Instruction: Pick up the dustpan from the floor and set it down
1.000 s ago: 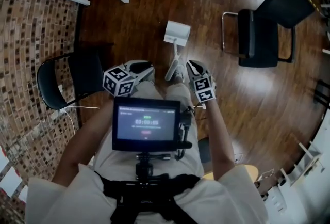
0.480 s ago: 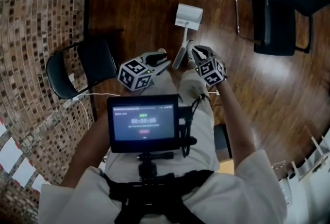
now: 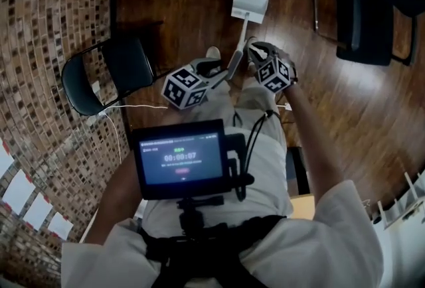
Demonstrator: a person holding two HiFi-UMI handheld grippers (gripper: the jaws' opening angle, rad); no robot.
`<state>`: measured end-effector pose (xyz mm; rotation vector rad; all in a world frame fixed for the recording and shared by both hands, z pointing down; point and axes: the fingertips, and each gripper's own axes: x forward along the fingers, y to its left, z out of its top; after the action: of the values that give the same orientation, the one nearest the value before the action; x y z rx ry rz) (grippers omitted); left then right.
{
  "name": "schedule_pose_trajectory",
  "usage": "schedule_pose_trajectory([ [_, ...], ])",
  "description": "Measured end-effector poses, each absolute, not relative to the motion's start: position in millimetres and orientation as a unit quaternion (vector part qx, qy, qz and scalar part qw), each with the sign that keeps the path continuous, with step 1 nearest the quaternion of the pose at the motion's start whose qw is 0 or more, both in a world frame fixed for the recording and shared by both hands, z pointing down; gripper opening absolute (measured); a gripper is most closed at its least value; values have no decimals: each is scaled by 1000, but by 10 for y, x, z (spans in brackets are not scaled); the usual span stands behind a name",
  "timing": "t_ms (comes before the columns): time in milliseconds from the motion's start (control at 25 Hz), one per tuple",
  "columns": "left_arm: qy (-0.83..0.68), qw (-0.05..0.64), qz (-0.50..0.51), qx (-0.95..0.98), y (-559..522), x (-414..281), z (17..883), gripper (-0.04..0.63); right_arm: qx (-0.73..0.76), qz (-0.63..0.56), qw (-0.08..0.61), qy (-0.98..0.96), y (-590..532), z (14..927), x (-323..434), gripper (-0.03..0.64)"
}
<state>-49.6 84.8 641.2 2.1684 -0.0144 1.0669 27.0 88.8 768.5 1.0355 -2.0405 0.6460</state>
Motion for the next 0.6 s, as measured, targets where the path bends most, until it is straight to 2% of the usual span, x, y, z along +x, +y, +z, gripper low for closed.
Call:
schedule_pose_trajectory([
  [240,-5,347,438,829,982,-431,6584,163,360,216,418,-806,976,7932,264,97],
  [600,-18,367,457,810,1135,-492,6770,163,330,179,452,-809,918,8208,220,109],
])
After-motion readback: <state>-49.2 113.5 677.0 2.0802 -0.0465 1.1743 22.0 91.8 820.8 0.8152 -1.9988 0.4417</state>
